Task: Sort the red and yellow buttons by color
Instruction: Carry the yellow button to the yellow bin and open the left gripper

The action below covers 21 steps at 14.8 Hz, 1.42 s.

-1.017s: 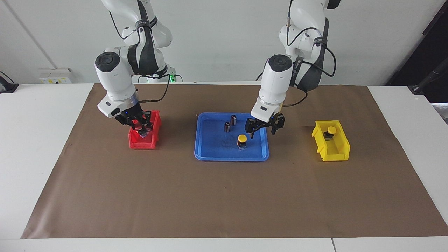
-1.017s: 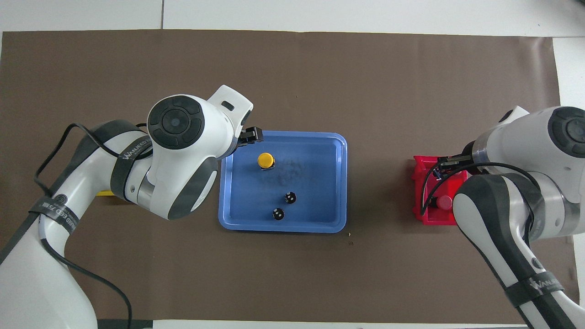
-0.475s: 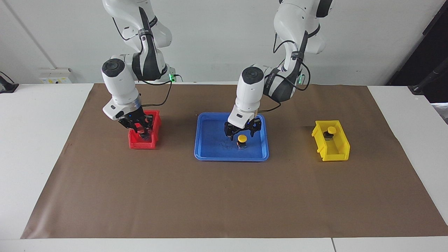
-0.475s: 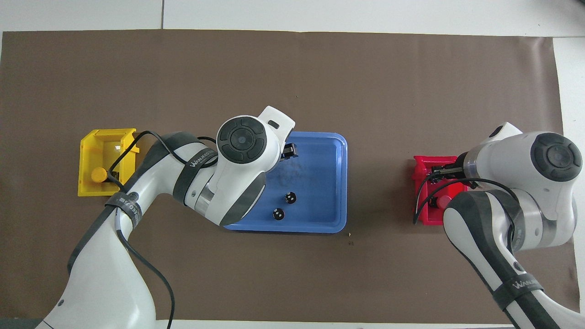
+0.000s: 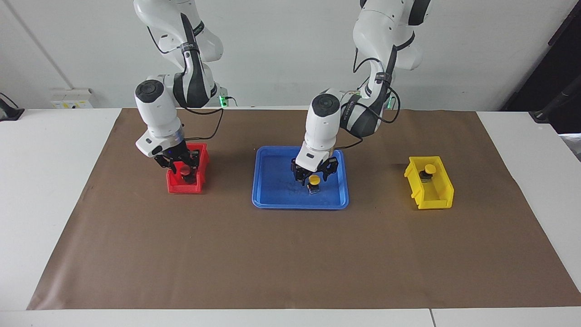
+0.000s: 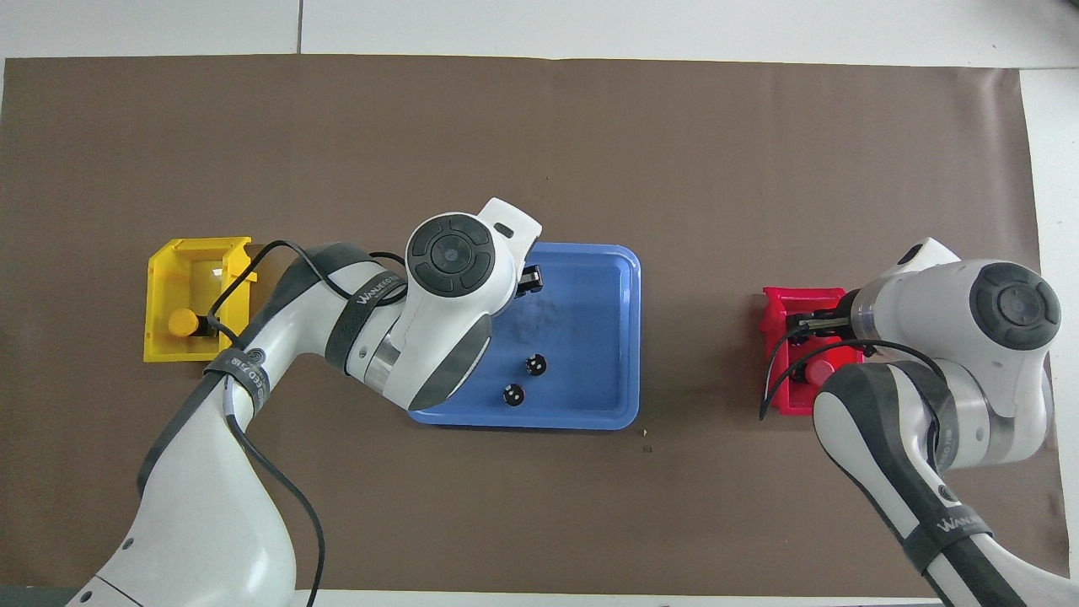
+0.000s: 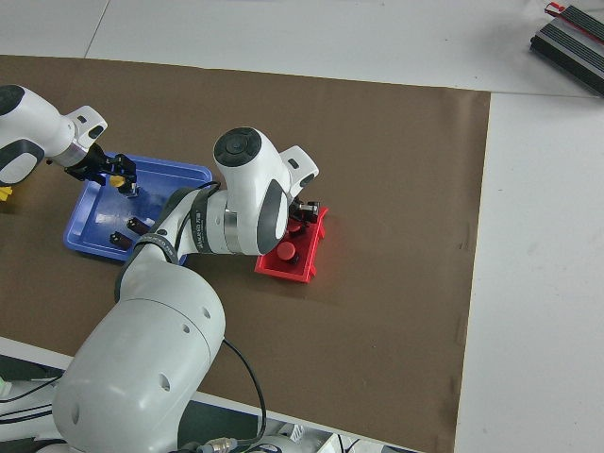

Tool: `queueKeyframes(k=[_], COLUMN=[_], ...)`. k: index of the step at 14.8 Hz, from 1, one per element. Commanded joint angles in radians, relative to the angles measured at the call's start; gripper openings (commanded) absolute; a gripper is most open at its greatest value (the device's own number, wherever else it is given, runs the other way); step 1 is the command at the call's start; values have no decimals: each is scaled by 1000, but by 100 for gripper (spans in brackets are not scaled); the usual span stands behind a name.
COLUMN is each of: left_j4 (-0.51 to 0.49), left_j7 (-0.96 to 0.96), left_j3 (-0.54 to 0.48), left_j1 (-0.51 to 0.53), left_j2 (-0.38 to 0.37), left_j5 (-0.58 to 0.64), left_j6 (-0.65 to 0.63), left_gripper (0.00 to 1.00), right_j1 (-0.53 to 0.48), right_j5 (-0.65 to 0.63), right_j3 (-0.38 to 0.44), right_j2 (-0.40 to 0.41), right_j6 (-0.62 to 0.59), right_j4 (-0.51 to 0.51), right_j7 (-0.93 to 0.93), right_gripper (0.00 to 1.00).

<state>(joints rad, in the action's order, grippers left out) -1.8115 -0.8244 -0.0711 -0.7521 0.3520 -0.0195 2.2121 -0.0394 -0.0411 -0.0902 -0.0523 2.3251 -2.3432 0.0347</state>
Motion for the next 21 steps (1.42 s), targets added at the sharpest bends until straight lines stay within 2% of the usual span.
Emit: queueKeyframes(k=[1,4,5,6,7,10,13,14,17,20,21], left_j4=[21,23,23,21,20,46,173,178,166,167,167], left_j7=[-27,-27,-27,-27,-27,-24,45,156,578,805,861], left_j3=[-7,-7,-7,-7,-7,-7,-19,-19,-21,-21,-21], left_j1=[-7,-6,-6,-6,-4,5,78,132,340,489,534], left_j2=[7,7,7,7,7,1,-34,-57,-110,-108,-107], left_j5=[-17,-17,-17,-17,-17,-17,-17,-17,-14,-7,-7], left_j6=[-17,-20,-22,-28,-26,-64,-272,-319,-417,-394,-391], left_gripper=[65,57,45,13,2,1,1,1,1,1,1], right_j1=[-19,-17,-17,-16,-19,-30,-71,-88,-129,-136,-120], right_j5=[18,18,18,18,18,18,17,15,23,23,33], right_j3=[-9,-11,-11,-11,-11,-2,-2,-2,10,24,79], right_j2=[31,35,31,31,29,28,26,34,28,14,11], right_j6=[-171,-362,-428,-505,-559,-711,-843,-874,-929,-992,-978], right_j4=[149,310,361,425,471,603,733,786,824,849,840], right_j7=[-27,-27,-27,-24,-24,-27,-25,-25,-45,-81,-90], right_gripper=[81,81,83,93,100,100,100,100,100,100,100])
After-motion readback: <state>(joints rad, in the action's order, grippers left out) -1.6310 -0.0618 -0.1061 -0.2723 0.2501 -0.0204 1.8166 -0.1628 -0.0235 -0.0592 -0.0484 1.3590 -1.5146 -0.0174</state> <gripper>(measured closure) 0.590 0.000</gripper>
